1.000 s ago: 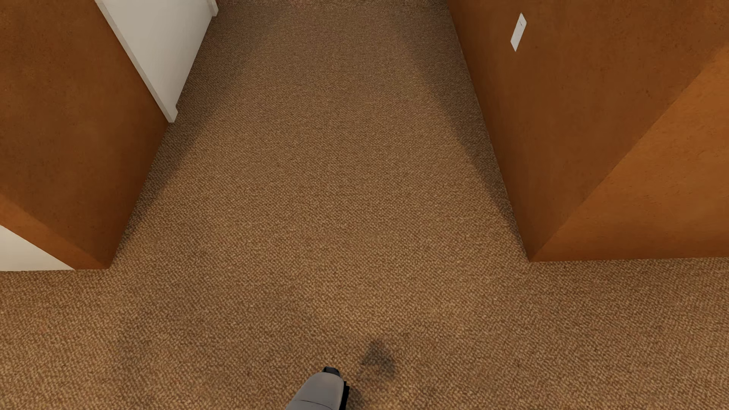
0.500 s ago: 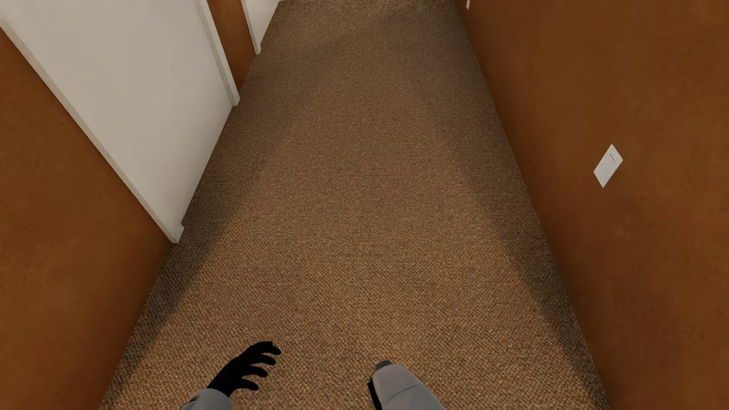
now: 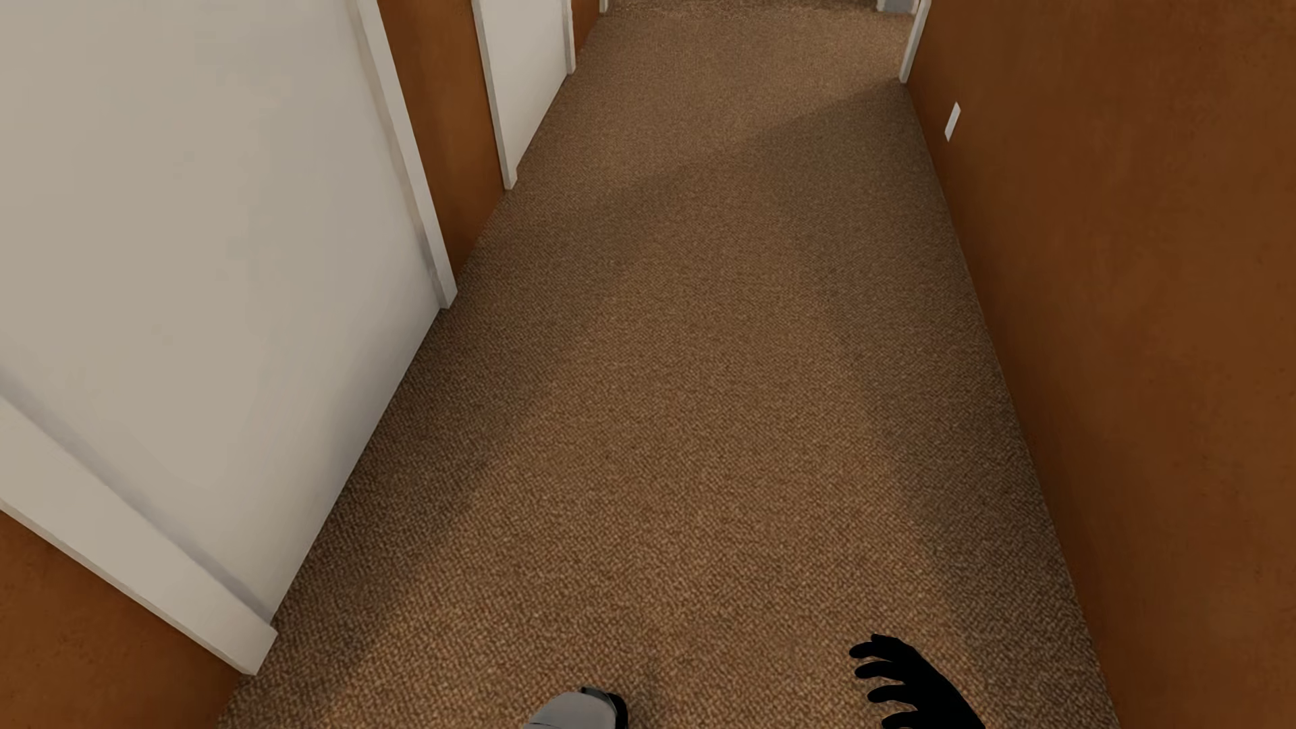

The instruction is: Circle the corner

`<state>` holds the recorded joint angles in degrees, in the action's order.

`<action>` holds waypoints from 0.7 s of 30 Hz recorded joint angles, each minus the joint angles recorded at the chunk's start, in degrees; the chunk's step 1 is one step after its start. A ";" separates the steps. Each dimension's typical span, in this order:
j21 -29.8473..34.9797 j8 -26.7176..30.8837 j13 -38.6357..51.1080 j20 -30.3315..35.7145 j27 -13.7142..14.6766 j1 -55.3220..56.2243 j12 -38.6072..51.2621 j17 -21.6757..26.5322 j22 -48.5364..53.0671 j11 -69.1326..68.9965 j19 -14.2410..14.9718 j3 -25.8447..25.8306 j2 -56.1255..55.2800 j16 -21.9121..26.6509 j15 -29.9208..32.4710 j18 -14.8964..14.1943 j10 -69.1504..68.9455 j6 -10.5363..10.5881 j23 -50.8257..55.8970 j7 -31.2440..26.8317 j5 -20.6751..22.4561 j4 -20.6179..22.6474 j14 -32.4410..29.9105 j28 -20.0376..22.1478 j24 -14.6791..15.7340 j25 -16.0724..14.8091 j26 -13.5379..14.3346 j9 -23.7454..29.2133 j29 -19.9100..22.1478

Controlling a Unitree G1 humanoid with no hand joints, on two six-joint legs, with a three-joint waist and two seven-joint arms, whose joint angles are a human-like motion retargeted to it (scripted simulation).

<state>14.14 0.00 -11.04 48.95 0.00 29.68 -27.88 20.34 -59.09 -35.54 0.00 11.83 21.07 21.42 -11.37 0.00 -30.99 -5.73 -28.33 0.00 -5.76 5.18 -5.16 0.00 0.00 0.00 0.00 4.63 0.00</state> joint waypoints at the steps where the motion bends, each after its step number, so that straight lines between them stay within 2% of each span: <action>1: 0.86 0.00 -1.13 1.54 0.00 0.27 0.66 -1.41 -1.01 -9.16 0.00 -0.97 -2.46 -0.01 11.40 0.00 -4.76 -1.96 -4.82 0.00 -2.75 2.70 -7.52 0.00 0.00 0.00 0.00 -0.27 0.00; 2: 2.48 0.00 -2.44 1.12 0.00 -2.84 1.71 -2.45 -0.89 -18.95 0.00 -2.40 -5.04 0.19 20.98 0.00 -7.99 -2.28 -10.45 0.00 -3.61 4.45 -7.39 0.00 0.00 0.00 0.00 0.45 0.00; 3: 5.45 0.00 -3.17 0.24 0.00 -6.33 3.90 -1.92 0.14 -31.18 0.00 -3.76 -11.81 -0.50 20.24 0.00 -8.39 -1.61 -15.16 0.00 -3.56 5.96 -5.93 0.00 0.00 0.00 0.00 1.02 0.00; 4: 8.99 0.00 -2.87 -1.64 0.00 -11.94 5.62 -2.62 3.07 -40.91 0.00 -6.41 -17.57 0.22 11.10 0.00 -6.89 -1.82 -20.05 0.00 -4.42 7.18 -3.02 0.00 0.00 0.00 0.00 2.27 0.00; 5: 11.02 0.00 -4.05 -3.55 0.00 -17.25 7.76 -2.40 5.55 -45.41 0.00 -10.92 -22.44 0.20 2.33 0.00 -5.52 -0.42 -23.71 0.00 -3.58 7.22 0.03 0.00 0.00 0.00 0.00 2.34 0.00; 6: 12.87 0.00 -5.99 -4.65 0.00 -22.50 10.52 -2.20 7.85 -45.30 0.00 -14.74 -26.97 0.49 -1.89 0.00 -3.65 0.71 -26.45 0.00 -3.12 6.78 3.08 0.00 0.00 0.00 0.00 2.22 0.00; 7: 13.38 0.00 -8.39 -7.47 0.00 -27.26 12.96 -1.91 11.86 -40.99 0.00 -18.34 -31.45 1.19 -3.53 0.00 -1.37 1.66 -27.52 0.00 -2.42 5.82 6.93 0.00 0.00 0.00 0.00 2.03 0.00; 9: 14.58 0.00 -13.35 -14.27 0.00 -36.35 17.48 -0.73 18.65 -22.31 0.00 -23.75 -36.31 2.35 -1.35 0.00 2.84 3.08 -28.62 0.00 -1.97 3.30 14.34 0.00 0.00 0.00 0.00 1.31 0.00; 10: 14.47 0.00 -15.40 -17.53 0.00 -41.61 19.87 -0.27 20.73 -11.03 0.00 -25.03 -37.34 2.67 3.08 0.00 5.69 2.77 -28.52 0.00 -2.80 3.24 18.52 0.00 0.00 0.00 0.00 0.99 0.00; 11: 14.73 0.00 -16.34 -22.10 0.00 -43.38 22.32 0.06 22.87 -0.06 0.00 -26.74 -39.42 2.76 10.26 0.00 6.33 2.50 -28.69 0.00 -3.17 3.02 21.71 0.00 0.00 0.00 0.00 -0.05 0.00; 12: 14.99 0.00 -16.98 -25.08 0.00 -45.01 24.51 0.30 24.73 3.59 0.00 -27.98 -40.75 3.05 30.08 0.00 6.26 2.59 -28.69 0.00 -3.48 2.10 23.89 0.00 0.00 0.00 0.00 -1.03 0.00; 13: 15.13 0.00 -17.07 -27.68 0.00 -45.43 26.04 0.18 26.83 28.96 0.00 -29.68 -42.16 3.43 41.84 0.00 5.25 2.62 -29.49 0.00 -3.65 0.96 24.64 0.00 0.00 0.00 0.00 -1.59 0.00; 14: 13.05 0.00 -17.58 -27.98 0.00 -47.92 26.88 -0.32 27.05 6.97 0.00 -29.50 -44.92 3.44 41.82 0.00 4.79 2.43 -30.55 0.00 -3.45 0.99 23.93 0.00 0.00 0.00 0.00 -2.22 0.00; 15: 12.19 0.00 -17.42 -29.12 0.00 -49.22 26.06 -0.79 28.06 2.78 0.00 -30.64 -45.26 3.36 26.62 0.00 2.13 2.82 -31.23 0.00 -2.14 -0.86 21.52 0.00 0.00 0.00 0.00 -2.23 0.00; 16: 11.67 0.00 -17.70 -31.45 0.00 -48.95 23.59 -0.75 29.03 -0.31 0.00 -31.08 -44.62 2.21 17.94 0.00 -3.25 2.96 -31.63 0.00 -0.47 -1.12 16.59 0.00 0.00 0.00 0.00 -3.16 0.00; 17: 11.56 0.00 -17.94 -31.03 0.00 -47.28 21.31 -1.13 27.32 -4.20 0.00 -29.55 -44.83 1.31 10.14 0.00 -11.83 3.75 -32.73 0.00 3.28 -3.84 9.11 0.00 0.00 0.00 0.00 -3.77 0.00; 18: 11.18 0.00 -17.14 -28.23 0.00 -43.75 20.05 -1.24 23.98 -6.87 0.00 -29.39 -40.91 0.49 5.41 0.00 -23.15 4.77 -32.95 0.00 4.36 -6.09 2.53 0.00 0.00 0.00 0.00 -2.93 0.00; 19: 9.64 0.00 -16.11 -29.21 0.00 -39.96 18.69 -1.48 19.77 -8.83 0.00 -28.39 -35.70 -1.87 2.26 0.00 -35.31 4.69 -30.11 0.00 4.25 -6.07 -1.05 0.00 0.00 0.00 0.00 -1.12 0.00; 20: 8.70 0.00 -13.57 -25.34 0.00 -34.74 19.17 -1.62 14.01 -8.51 0.00 -26.73 -32.71 -2.54 0.45 0.00 -45.46 4.36 -30.66 0.00 4.94 -5.44 -1.08 0.00 0.00 0.00 0.00 -0.23 0.00; 21: 9.39 0.00 -10.88 -15.33 0.00 -29.97 19.25 -1.15 11.27 -6.46 0.00 -22.92 -30.18 -1.05 0.44 0.00 -50.11 4.06 -25.82 0.00 6.52 -6.09 -1.28 0.00 0.00 0.00 0.00 0.58 0.00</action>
<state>23.53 0.00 -21.93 33.62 0.00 -0.29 -8.64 19.19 -47.81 -41.99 0.00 -11.09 -9.11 20.37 -10.93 0.00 -81.10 -1.67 -54.14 0.00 0.75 -0.91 -6.44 0.00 0.00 0.00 0.00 5.22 0.00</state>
